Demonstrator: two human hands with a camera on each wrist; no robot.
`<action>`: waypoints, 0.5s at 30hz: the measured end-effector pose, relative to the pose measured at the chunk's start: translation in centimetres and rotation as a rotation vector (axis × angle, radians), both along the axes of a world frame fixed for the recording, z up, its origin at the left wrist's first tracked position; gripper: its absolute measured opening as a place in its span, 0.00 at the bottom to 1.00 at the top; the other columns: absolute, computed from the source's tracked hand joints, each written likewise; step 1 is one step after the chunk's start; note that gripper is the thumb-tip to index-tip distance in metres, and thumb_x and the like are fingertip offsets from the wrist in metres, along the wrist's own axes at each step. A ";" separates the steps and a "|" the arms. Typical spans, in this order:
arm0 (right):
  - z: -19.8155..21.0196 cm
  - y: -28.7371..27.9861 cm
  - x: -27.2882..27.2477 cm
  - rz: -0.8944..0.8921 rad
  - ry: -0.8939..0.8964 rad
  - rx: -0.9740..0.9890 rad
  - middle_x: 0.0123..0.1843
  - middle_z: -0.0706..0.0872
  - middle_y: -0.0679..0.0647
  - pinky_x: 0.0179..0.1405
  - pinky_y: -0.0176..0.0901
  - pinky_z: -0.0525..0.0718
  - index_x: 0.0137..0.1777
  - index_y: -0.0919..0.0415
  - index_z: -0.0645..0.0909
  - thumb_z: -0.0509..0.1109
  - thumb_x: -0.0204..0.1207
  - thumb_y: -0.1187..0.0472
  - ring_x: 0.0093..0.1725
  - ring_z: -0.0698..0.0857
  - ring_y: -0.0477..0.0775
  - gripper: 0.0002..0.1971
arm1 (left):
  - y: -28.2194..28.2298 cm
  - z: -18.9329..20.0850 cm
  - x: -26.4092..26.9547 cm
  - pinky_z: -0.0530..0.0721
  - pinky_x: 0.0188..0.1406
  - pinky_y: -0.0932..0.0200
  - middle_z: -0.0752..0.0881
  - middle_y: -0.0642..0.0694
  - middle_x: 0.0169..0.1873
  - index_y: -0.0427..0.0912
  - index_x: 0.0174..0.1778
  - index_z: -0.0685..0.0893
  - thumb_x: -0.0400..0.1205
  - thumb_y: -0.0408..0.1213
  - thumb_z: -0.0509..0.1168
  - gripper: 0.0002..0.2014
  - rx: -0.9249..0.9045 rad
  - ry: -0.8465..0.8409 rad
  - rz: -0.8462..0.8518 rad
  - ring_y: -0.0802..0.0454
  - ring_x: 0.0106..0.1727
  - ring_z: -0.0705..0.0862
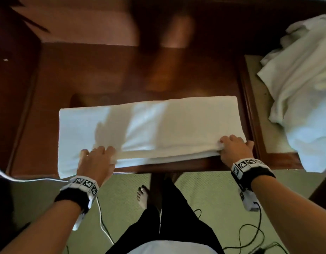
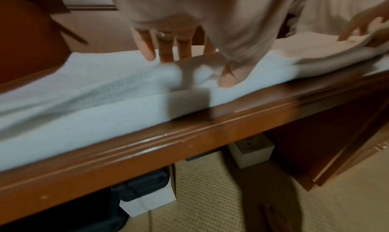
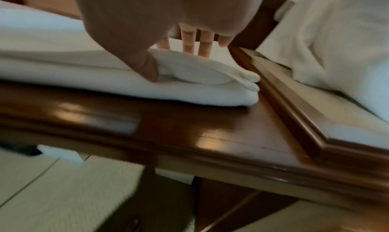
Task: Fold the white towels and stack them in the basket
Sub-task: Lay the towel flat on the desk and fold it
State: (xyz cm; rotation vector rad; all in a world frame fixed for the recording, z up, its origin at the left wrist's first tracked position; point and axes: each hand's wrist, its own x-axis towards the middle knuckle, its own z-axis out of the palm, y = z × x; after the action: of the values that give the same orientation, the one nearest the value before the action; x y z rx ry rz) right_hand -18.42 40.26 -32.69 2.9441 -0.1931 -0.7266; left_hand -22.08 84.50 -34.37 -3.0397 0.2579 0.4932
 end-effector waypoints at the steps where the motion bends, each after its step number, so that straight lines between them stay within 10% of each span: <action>1: -0.2 0.2 -0.3 0.041 -0.037 -0.006 0.62 0.79 0.52 0.63 0.62 0.66 0.65 0.47 0.76 0.69 0.72 0.54 0.63 0.77 0.61 0.21 | -0.3 -0.1 -0.1 0.77 0.45 0.40 0.84 0.41 0.37 0.45 0.55 0.84 0.64 0.41 0.82 0.24 -0.003 0.001 0.004 0.38 0.36 0.86; 8: -2.7 0.1 -1.0 0.248 -0.098 0.211 0.78 0.72 0.67 0.57 0.72 0.83 0.76 0.59 0.75 0.70 0.67 0.70 0.71 0.74 0.76 0.33 | -1.0 -0.4 -0.3 0.88 0.31 0.33 0.79 0.32 0.62 0.46 0.76 0.79 0.70 0.39 0.80 0.36 -0.082 0.041 0.009 0.25 0.56 0.81; 15: -3.3 -1.6 -1.2 0.169 -0.124 0.210 0.85 0.64 0.61 0.72 0.71 0.73 0.82 0.55 0.67 0.66 0.73 0.73 0.81 0.64 0.73 0.36 | 0.2 -1.0 1.2 0.86 0.53 0.25 0.79 0.26 0.69 0.42 0.76 0.80 0.73 0.28 0.76 0.33 -0.082 0.073 -0.049 0.21 0.64 0.81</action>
State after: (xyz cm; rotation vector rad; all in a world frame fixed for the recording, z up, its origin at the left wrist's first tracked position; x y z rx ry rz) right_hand -19.58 38.63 -35.98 3.1554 0.1301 -0.5742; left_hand -20.93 84.71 -35.32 -3.0898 0.3643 0.6061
